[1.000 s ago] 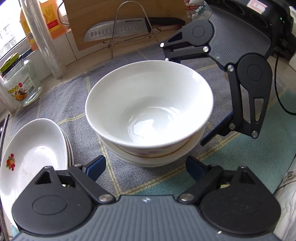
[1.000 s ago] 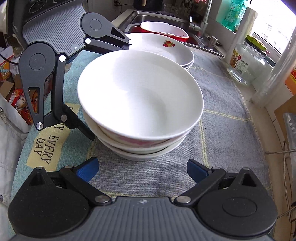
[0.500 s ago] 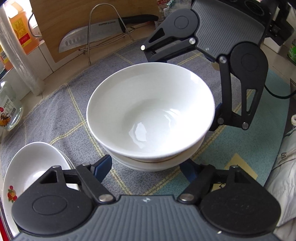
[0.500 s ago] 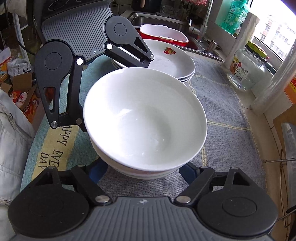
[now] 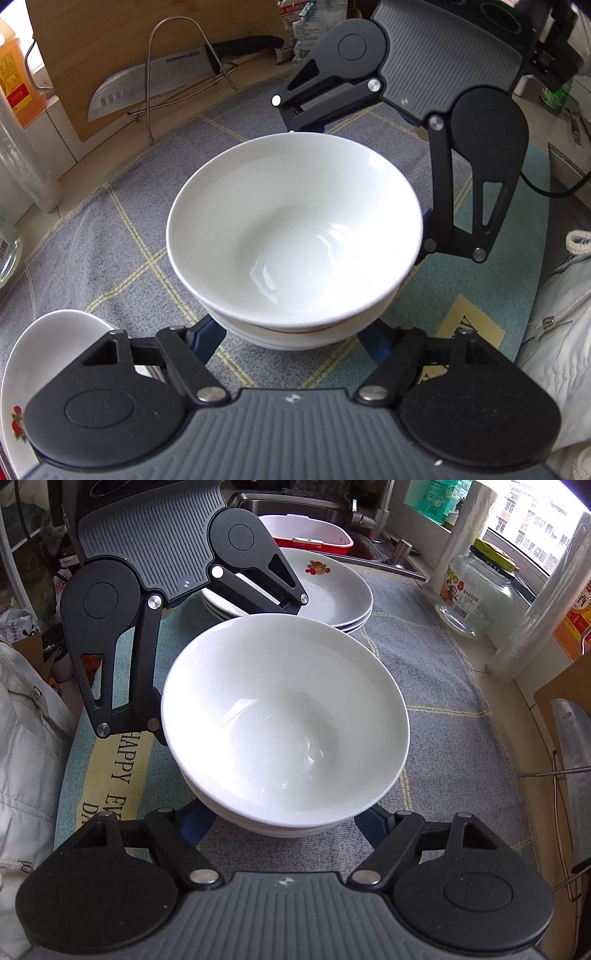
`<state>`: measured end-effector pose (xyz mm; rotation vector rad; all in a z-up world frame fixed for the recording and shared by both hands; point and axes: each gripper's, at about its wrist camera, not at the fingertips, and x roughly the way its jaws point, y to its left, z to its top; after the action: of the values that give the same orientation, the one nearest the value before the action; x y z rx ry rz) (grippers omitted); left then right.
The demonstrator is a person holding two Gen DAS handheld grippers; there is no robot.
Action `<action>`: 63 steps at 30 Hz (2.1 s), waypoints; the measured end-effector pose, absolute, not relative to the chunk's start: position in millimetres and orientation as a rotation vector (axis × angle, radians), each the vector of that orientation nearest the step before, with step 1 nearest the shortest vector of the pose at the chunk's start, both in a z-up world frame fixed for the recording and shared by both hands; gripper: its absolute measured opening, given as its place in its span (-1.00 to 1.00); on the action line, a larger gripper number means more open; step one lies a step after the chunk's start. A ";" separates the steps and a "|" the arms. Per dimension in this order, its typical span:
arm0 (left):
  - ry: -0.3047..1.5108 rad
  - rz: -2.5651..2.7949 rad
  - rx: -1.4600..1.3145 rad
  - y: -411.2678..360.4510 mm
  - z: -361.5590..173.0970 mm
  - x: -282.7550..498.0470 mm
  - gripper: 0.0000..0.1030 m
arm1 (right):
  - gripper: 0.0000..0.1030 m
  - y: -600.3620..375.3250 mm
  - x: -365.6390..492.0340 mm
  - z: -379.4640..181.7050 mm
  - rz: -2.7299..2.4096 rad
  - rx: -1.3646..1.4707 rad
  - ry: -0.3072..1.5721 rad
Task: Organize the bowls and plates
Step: 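Lift the bowl stack with both tools toward the plate stack, then lower the bowl stack onto the plate stack with both tools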
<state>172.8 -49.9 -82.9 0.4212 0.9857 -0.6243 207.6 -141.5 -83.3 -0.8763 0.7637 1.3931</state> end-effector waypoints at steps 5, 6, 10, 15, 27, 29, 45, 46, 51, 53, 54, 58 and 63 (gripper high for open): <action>0.988 -0.634 0.431 -49.7 -82.7 173.7 0.48 | 0.64 -140.1 204.5 -82.1 1.371 -0.880 0.774; 0.987 -0.634 0.432 -49.8 -82.8 173.1 0.48 | 0.64 -140.1 204.1 -81.9 1.370 -0.882 0.775; 0.994 -0.638 0.419 -49.3 -81.1 167.6 0.48 | 0.64 -139.5 202.8 -80.0 1.372 -0.873 0.798; 0.991 -0.641 0.402 -47.4 -73.6 156.6 0.48 | 0.64 -139.2 195.3 -71.3 1.375 -0.884 0.793; 0.955 -0.608 0.416 -29.0 -33.7 133.6 0.48 | 0.64 -119.2 173.0 -33.8 1.361 -0.909 0.742; 0.948 -0.606 0.421 -22.6 -28.5 130.5 0.48 | 0.64 -112.5 170.2 -29.4 1.358 -0.912 0.735; 0.895 -0.590 0.444 57.0 -14.7 116.9 0.48 | 0.64 -27.2 157.1 -16.2 1.319 -0.942 0.689; 0.895 -0.589 0.443 60.9 -14.6 117.0 0.48 | 0.64 -22.6 157.2 -16.2 1.320 -0.944 0.688; 0.898 -0.575 0.438 83.2 -16.8 119.5 0.48 | 0.64 0.7 157.8 -18.4 1.323 -0.956 0.685; 0.903 -0.573 0.436 90.6 -18.8 121.7 0.48 | 0.64 8.5 158.4 -20.7 1.325 -0.959 0.687; 0.905 -0.570 0.433 93.7 -19.8 122.3 0.48 | 0.64 12.1 159.6 -22.2 1.325 -0.960 0.689; 0.909 -0.565 0.432 103.3 -25.1 125.7 0.48 | 0.64 22.9 163.5 -28.2 1.325 -0.962 0.699; 0.923 -0.563 0.433 113.1 -32.8 132.1 0.48 | 0.64 33.0 165.5 -35.9 1.311 -0.969 0.706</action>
<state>132.1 113.1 -32.8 0.4331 0.9235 -0.5632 165.5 33.0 -35.9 -0.9688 0.7060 1.3112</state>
